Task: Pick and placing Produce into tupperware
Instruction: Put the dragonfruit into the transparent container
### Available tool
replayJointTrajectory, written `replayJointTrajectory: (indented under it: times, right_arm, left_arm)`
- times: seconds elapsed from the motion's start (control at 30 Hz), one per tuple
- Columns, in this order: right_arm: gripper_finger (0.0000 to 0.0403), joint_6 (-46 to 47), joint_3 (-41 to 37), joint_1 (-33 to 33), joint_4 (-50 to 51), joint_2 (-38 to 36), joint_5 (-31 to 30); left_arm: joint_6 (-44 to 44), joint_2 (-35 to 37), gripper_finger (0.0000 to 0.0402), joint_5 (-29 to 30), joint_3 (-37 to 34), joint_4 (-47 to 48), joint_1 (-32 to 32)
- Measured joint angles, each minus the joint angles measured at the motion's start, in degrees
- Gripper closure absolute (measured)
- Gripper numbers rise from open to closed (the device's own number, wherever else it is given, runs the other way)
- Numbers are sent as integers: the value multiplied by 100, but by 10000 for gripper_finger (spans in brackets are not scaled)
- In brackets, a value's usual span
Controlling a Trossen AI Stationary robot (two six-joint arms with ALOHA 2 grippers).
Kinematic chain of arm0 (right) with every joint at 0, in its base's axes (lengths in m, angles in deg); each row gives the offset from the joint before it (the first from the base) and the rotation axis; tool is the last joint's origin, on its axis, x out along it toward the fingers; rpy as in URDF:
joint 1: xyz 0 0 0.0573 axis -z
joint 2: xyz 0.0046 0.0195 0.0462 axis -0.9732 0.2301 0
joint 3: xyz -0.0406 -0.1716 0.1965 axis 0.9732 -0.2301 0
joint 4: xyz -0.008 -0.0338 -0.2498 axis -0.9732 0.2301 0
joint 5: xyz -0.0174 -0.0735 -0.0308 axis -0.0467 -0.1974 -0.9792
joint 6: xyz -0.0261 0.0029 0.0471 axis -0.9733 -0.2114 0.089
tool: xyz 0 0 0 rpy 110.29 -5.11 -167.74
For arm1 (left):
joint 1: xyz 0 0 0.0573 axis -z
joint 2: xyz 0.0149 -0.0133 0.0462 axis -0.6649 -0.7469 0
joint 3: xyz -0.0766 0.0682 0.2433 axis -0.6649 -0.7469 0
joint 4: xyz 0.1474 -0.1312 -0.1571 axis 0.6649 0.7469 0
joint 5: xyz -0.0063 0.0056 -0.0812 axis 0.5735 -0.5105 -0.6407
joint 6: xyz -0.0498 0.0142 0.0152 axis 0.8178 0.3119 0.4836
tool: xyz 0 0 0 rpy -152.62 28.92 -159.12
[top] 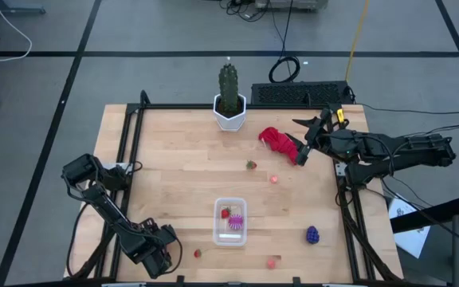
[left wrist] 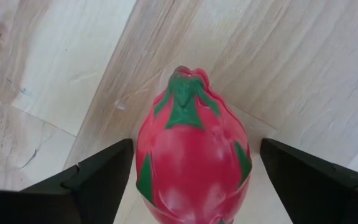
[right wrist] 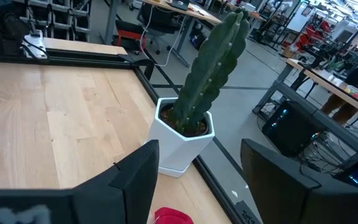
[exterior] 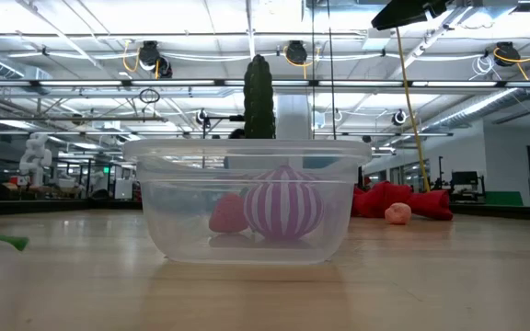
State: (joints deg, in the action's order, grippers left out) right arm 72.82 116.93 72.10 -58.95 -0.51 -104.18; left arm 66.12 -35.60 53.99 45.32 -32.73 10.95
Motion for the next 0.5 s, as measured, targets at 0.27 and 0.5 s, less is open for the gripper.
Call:
replayJointTrajectory:
  times: [0.27, 0.5]
  right_arm:
    - [183, -5, 0, 1, 0, 0, 0]
    - [183, -7, 0, 0, 0, 0, 0]
  left_arm:
    - [138, 2, 39, -20, 2, 6, 0]
    - [142, 2, 39, -22, 2, 7, 0]
